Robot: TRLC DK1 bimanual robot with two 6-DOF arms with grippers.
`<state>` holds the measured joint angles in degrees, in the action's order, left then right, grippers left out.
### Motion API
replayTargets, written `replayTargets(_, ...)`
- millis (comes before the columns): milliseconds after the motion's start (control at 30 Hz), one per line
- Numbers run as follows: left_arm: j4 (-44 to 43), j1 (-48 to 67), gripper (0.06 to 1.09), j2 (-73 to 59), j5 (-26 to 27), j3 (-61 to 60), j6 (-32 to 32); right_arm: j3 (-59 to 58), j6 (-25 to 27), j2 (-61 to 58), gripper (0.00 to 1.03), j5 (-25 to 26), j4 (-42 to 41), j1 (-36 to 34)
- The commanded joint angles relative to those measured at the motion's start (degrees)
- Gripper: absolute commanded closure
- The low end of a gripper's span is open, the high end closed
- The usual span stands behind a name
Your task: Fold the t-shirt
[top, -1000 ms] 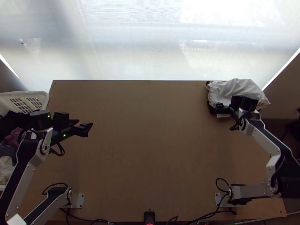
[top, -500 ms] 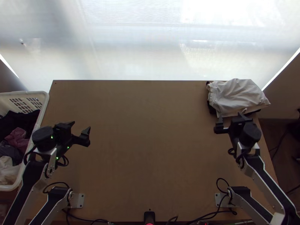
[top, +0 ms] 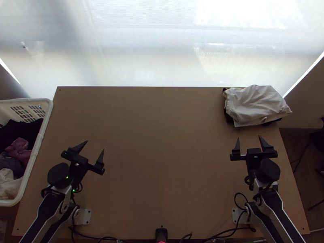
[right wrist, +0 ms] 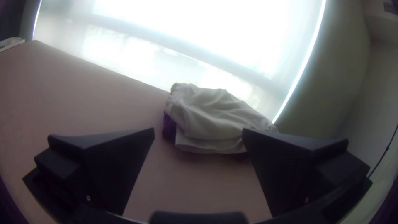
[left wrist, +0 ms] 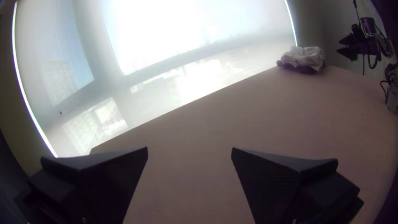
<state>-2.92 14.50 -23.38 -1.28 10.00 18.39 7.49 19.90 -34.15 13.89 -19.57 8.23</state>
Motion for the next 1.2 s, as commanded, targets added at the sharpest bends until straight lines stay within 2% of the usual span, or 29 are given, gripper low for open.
replayTargets(0, 5.1, -1.1, 0.10, 14.1, -1.3, -5.5, 0.3, -2.0, 1.4, 9.9, 0.05, 2.2, 7.9, 1.9)
replayTargets(133, 8.5, -1.5, 0.10, 17.2, -0.7, -5.6, 1.2, -2.0, 1.5, 16.7, 0.05, 2.2, 14.8, 5.7)
replayTargets(233, 13.1, -1.7, 0.10, 23.6, -0.1, -5.7, 0.9, -2.0, 1.5, 26.0, 0.05, 2.2, 21.9, 5.9)
replayTargets(333, 14.0, -1.7, 0.10, 23.5, 0.0, -5.7, 1.5, -2.2, 1.8, 34.5, 0.05, 2.2, 29.9, 6.0)
replayTargets(433, 15.4, -1.8, 0.10, 23.5, 0.0, -5.7, 1.8, -2.1, 1.7, 34.2, 0.05, 1.4, 29.9, 1.4)
replayTargets(1167, 15.4, -2.6, 0.10, 23.4, 0.1, -5.7, 2.0, -2.2, 2.0, 34.2, 0.05, 0.5, 30.2, 0.8)
